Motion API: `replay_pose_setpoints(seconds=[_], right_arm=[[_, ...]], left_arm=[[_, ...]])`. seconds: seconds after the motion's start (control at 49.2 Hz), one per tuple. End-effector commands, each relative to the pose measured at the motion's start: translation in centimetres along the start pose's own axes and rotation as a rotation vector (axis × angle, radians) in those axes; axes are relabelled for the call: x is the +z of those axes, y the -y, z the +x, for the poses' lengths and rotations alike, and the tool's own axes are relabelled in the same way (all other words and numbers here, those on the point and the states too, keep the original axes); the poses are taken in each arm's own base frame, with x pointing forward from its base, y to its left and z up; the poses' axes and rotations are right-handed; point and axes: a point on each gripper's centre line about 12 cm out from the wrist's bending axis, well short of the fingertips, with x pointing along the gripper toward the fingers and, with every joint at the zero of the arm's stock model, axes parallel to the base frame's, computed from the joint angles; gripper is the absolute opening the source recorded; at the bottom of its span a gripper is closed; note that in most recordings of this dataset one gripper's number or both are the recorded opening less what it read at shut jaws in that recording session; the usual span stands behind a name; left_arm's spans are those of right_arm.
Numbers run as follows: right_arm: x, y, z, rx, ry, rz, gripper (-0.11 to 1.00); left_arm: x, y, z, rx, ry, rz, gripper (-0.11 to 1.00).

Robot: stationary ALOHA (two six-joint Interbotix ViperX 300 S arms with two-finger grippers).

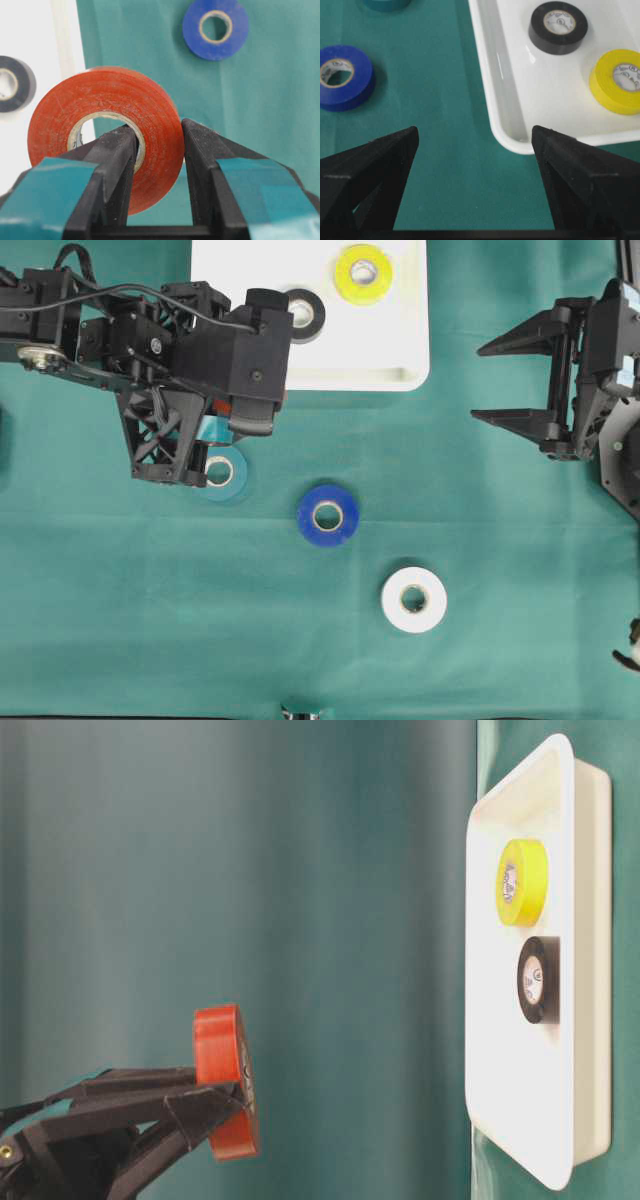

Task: Pick up the tape from a random location and place it into the white case.
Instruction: 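Lift the orange roll and carry it up toward the white tray, then lower the orange roll into the tray beside the black roll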

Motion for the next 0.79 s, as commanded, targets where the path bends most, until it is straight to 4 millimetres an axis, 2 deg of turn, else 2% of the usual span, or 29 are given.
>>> replay_pose_setpoints(seconds=[0.0,0.264,0.589,0.772], right_arm=[[1.0,-0.2,-0.1,0.007,0.025,0.002,0.87],[1.0,-0.2,-0.1,0.007,0.025,0.002,0.87],[1.0,-0.2,-0.1,0.004,0.015,0.002,0.87],[0.9,-0.2,-0.1,0.004,0.013,0.001,0.87]], left_arm=[[1.0,-1.1,-1.5,0.023,0.058,-0.015,0.24],[1.1,-5.2,-0.5,0.083,0.049,-0.027,0.24],[0.5,-10.7,-1.0,0.164,0.044,-0.094,0.24],[0.1,-11.8,-1.3,0.182,0.041,-0.105,0.24]])
